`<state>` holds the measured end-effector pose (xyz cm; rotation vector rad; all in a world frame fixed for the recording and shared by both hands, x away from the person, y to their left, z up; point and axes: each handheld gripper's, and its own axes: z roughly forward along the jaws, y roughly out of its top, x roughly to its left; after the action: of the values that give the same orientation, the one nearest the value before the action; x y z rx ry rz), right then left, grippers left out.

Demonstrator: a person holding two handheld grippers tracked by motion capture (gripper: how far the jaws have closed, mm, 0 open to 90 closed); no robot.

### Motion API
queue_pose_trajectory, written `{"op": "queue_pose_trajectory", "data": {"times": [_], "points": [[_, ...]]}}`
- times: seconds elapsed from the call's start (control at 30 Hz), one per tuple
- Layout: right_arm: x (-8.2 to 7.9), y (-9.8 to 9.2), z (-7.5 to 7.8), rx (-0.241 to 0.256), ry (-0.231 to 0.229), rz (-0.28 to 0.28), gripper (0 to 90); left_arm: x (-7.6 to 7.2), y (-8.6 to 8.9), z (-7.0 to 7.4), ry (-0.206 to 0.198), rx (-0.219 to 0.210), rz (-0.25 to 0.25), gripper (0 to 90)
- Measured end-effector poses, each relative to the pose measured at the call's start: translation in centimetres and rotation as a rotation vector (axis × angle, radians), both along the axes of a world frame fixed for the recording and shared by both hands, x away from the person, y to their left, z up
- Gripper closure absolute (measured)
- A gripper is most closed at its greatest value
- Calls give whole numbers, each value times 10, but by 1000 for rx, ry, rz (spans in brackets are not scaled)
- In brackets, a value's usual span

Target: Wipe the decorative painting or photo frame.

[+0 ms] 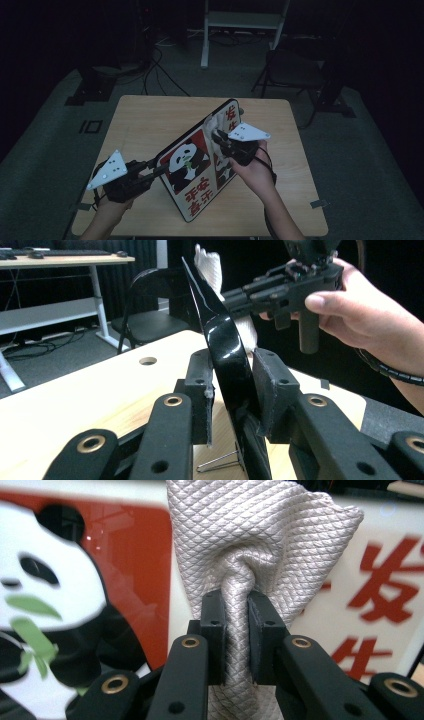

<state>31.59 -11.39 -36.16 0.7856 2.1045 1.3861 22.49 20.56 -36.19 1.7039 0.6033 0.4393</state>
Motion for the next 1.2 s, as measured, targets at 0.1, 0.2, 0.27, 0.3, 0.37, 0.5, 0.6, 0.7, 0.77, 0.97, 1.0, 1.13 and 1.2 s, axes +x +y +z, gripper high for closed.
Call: {"op": "queue_pose_trajectory", "data": {"times": [0.1,0.2,0.27,0.3,0.37,0.5,0.6,0.7,0.77,0.97,1.0,1.13,1.2], "points": [[0,-2,-8,-4,12,-4,796,0,0,0,2,-1,3,718],[-1,-4,-18,-18,30,-7,796,1,0,0,7,-2,1,717],[-2,-5,-23,-20,40,-7,796,1,0,0,6,-2,1,716],[-2,-6,-26,-24,50,-7,796,1,-1,0,5,0,2,716],[-3,-7,-30,-27,56,-7,796,1,-1,0,5,1,3,716],[-3,-10,-39,-35,76,-9,796,1,-1,0,5,1,4,716],[-3,-12,-46,-37,88,-12,796,0,-1,0,5,1,5,716],[-4,-14,-53,-44,108,-14,796,1,-1,0,5,1,4,715],[-4,-15,-57,-56,119,-12,796,0,-1,0,4,2,5,715],[-5,-19,-70,-79,149,-17,796,1,-1,0,7,-1,4,714],[-5,-20,-73,-81,154,-20,796,0,-1,0,5,2,4,714],[-6,-22,-85,-104,172,-28,796,0,-1,0,5,2,4,712],[-6,-23,-90,-111,183,-29,796,0,-1,0,4,1,3,712]]}}
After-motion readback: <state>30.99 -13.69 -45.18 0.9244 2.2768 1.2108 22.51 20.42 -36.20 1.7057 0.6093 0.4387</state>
